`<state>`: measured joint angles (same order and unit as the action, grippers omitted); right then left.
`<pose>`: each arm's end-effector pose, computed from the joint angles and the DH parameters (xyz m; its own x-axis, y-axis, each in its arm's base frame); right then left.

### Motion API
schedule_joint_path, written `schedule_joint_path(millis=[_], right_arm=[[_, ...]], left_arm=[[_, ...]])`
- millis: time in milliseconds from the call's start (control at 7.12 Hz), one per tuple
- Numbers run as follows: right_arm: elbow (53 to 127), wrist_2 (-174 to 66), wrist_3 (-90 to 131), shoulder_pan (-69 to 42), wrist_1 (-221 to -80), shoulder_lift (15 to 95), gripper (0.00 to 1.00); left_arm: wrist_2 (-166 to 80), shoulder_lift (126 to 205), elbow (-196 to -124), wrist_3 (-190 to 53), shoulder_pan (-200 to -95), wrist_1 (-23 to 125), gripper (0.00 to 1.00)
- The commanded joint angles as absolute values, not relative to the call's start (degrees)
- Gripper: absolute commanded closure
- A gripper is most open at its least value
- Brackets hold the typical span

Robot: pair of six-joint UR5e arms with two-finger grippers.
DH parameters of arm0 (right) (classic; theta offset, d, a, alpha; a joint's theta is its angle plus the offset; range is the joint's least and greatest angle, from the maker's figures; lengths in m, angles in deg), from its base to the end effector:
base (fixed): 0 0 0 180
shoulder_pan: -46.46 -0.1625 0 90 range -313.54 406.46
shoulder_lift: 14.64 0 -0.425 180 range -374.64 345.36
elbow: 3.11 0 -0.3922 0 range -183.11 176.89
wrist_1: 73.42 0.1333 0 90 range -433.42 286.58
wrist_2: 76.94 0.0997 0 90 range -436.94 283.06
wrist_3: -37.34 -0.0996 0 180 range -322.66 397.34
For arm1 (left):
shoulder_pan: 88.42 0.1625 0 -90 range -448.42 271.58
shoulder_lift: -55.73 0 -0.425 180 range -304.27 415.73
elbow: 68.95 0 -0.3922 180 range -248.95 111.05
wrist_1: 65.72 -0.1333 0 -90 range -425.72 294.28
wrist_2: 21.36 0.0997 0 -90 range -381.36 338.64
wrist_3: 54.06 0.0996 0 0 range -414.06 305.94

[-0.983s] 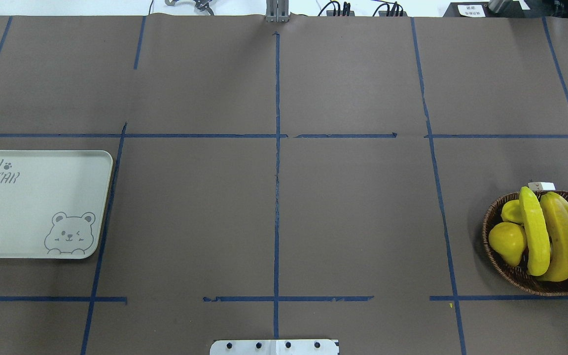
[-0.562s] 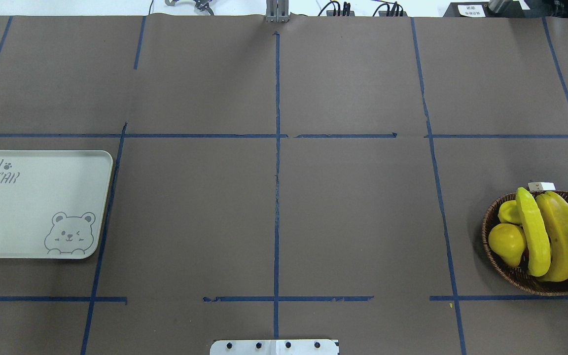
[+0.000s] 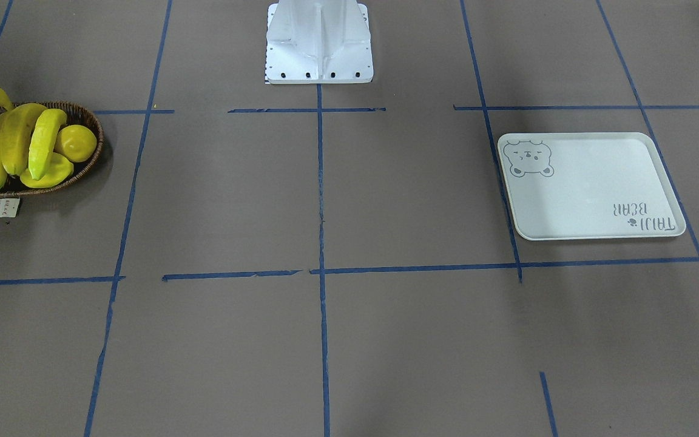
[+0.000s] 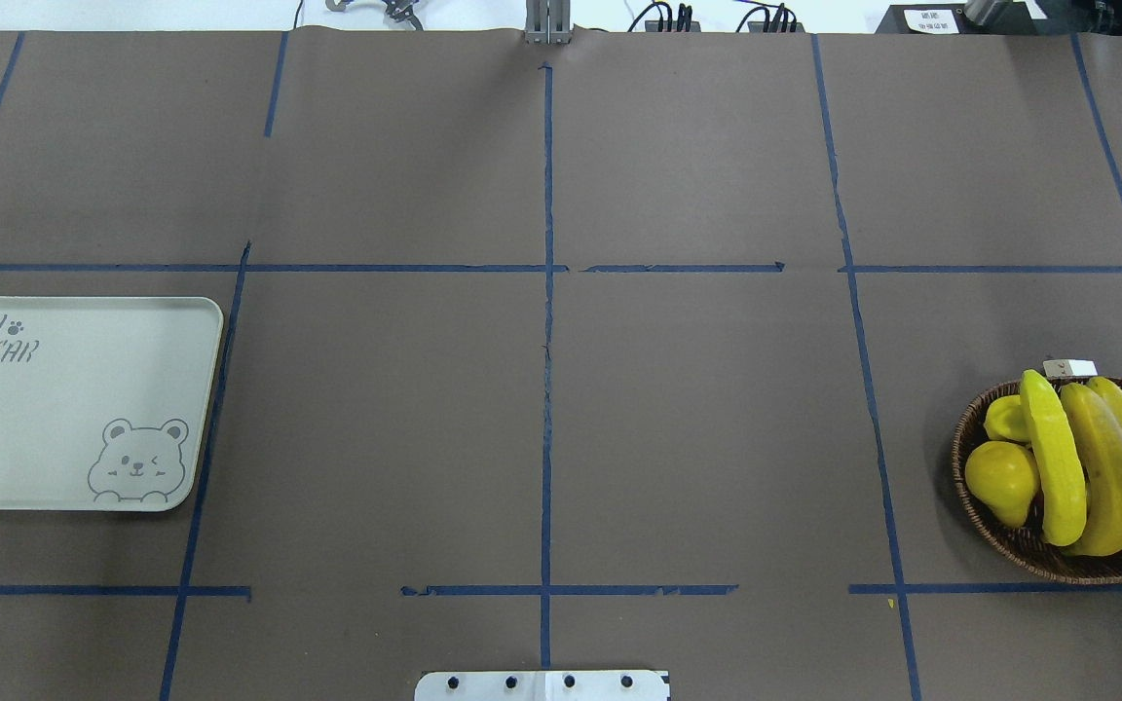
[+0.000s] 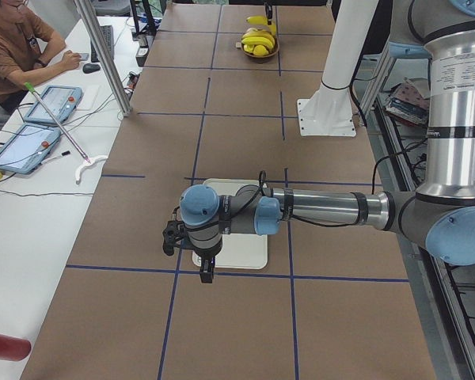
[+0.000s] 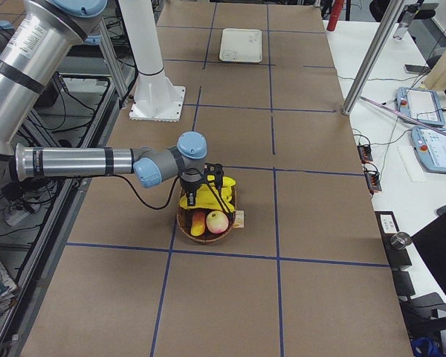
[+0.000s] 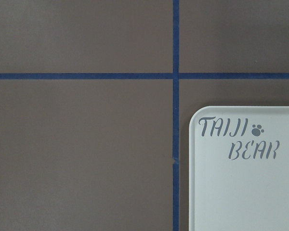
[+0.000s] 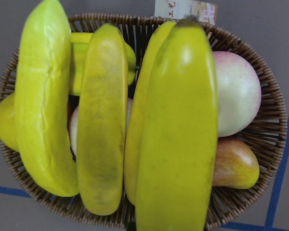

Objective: Transfer all bananas from basket to plate

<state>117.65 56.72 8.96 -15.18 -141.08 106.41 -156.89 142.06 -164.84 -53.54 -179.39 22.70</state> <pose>-0.0821 -0.2880 0.5579 0.6611 -0.1153 0.7414 0.1433 0.9893 0.0261 -0.0701 -0.4641 0.6401 0.7007 0.0052 -0.7134 0.0106 0.9998 0.0176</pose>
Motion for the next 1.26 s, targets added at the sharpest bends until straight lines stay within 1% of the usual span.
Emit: schedule_joint_path(millis=[0, 281, 562, 702, 843, 1123], right_arm=[[119.67, 62.68, 9.04, -20.22, -141.36, 105.17, 1.0], [119.24, 72.61, 8.95, -25.07, -142.49, 100.17, 1.0], [119.15, 75.02, 8.25, -25.44, -146.71, 91.66, 1.0], [118.8, 76.16, 7.38, -24.48, -149.5, 86.05, 1.0], [117.93, 77.65, 3.97, -22.82, -153.27, 77.99, 1.0], [114.78, 75.48, -5.41, -14.75, -154.45, 65.05, 1.0]], left_arm=[[-156.89, 142.3, -165.1, -53.62, -179.39, 22.7, 0.0], [-157.16, 142.56, -165.01, -53.53, -179.39, 22.7, 0.0], [-157.16, 142.56, -164.93, -53.45, -179.39, 22.7, 0.0], [-157.16, 142.56, -164.93, -53.45, -179.39, 22.7, 0.0], [-157.42, 142.65, -165.01, -53.45, -179.3, 23.74, 0.0], [-160.31, 143.26, -164.75, -53.45, -176.77, 32.05, 0.0]])
